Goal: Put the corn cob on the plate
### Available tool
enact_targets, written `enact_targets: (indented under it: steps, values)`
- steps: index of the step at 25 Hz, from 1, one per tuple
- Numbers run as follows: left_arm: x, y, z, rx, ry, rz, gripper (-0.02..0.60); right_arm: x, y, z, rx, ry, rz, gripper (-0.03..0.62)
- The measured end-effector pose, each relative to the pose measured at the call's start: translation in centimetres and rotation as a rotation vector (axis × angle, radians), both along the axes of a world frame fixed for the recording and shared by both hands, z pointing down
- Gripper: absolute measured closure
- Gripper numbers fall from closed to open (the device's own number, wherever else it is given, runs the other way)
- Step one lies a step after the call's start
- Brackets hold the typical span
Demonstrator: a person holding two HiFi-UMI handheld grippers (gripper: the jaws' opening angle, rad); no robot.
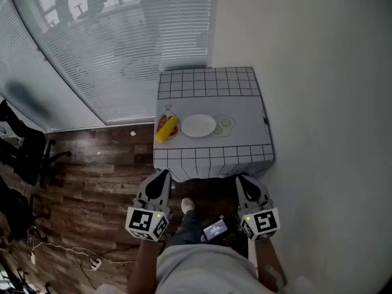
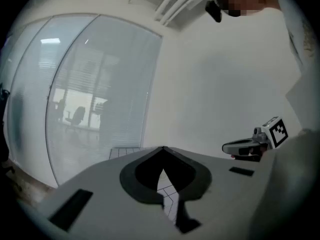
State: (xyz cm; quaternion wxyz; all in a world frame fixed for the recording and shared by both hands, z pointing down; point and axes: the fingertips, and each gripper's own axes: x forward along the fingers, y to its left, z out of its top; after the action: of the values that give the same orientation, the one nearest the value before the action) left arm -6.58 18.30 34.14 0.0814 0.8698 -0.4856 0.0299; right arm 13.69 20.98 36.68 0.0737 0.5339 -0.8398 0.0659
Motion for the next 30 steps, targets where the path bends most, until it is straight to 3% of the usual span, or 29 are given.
enact_targets:
  steps: [3,6,14,30]
  values:
    - [0.4,3.9,-1.0,0.064,-0.024,-0.016,0.575,1.8,3.4,0.2,-0.011,-0.020,0.022,0.588]
    - [0.5,6.8,-1.6,0.064,-0.019,-0.029,0.575,2.5,6.6,-0.2,0.002,-0.032,0.027,0.588]
    - [1.3,11.6,-2.6,0.120,-0.096,-0.020,0.575,2.6,10.9,-2.0,0.056,-0.016,0.013,0.588]
    - [-0.1,12.2,-3.1,0.131,-0.122,-0.069,0.575,1.7,10.7,-2.6,0.105,-0.030,-0.044,0.586]
